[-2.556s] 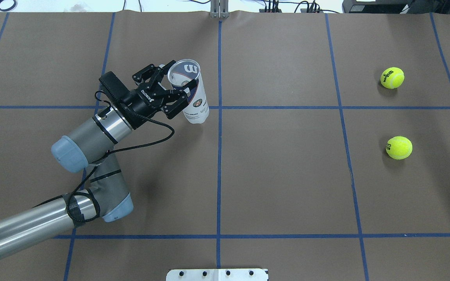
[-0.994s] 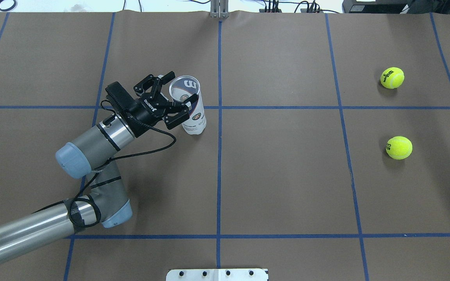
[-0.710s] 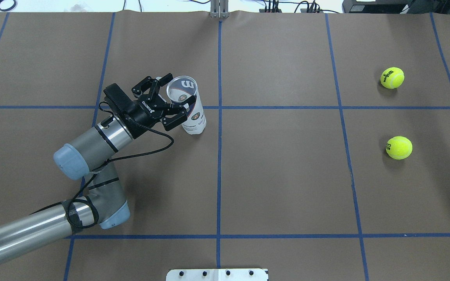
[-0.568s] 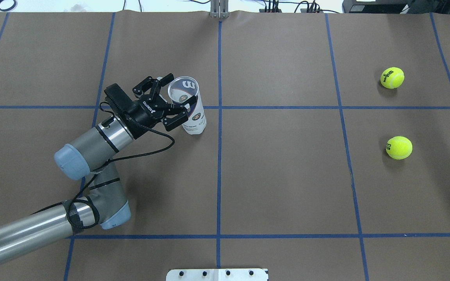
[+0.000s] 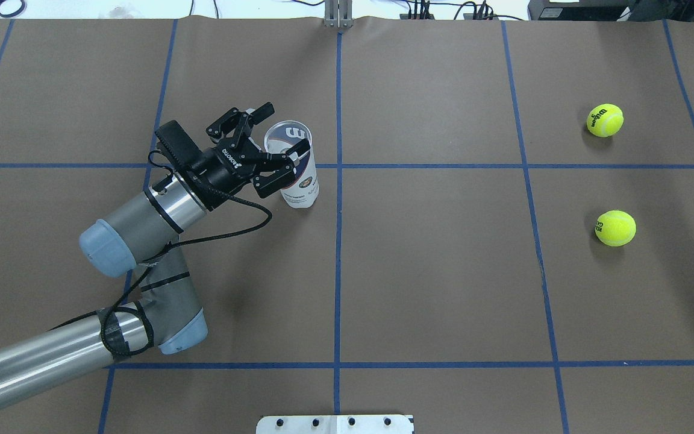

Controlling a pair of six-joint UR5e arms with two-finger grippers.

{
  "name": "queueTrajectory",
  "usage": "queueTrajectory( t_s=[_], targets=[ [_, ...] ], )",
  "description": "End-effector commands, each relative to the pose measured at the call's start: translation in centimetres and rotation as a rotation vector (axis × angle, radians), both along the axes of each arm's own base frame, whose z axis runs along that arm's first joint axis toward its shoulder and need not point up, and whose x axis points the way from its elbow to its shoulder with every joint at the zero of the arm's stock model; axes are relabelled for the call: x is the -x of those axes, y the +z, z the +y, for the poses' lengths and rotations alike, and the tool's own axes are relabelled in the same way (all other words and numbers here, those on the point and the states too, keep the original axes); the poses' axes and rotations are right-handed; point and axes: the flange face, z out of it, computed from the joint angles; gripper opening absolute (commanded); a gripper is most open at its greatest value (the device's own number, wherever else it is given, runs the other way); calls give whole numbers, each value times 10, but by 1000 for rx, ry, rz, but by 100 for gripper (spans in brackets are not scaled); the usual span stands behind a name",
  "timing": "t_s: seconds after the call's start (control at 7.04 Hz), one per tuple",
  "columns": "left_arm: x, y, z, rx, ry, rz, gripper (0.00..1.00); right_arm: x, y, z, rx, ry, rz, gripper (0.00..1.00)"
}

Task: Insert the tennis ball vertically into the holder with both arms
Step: 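Open the left gripper and withdraw it from the can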

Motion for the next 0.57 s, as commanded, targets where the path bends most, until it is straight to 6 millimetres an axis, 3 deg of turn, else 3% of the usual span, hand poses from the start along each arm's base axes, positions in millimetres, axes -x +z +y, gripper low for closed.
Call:
queueTrajectory(
  t_s=[0.0, 0.14, 0.28, 0.43],
  targets=[
    [25, -18, -4, -23, -19, 34, 99, 0, -3, -1, -10, -4, 0, 100],
    [40, -24, -2, -34, -28, 55, 99, 3, -13, -5, -32, -13, -2, 100],
    [62, -3, -9, 0, -50, 5, 99, 4, -38, -22, -77, -7, 6, 100],
    [84, 8, -9, 37, -69, -46, 99, 7, -30, -21, -60, -14, -1, 100]
  ],
)
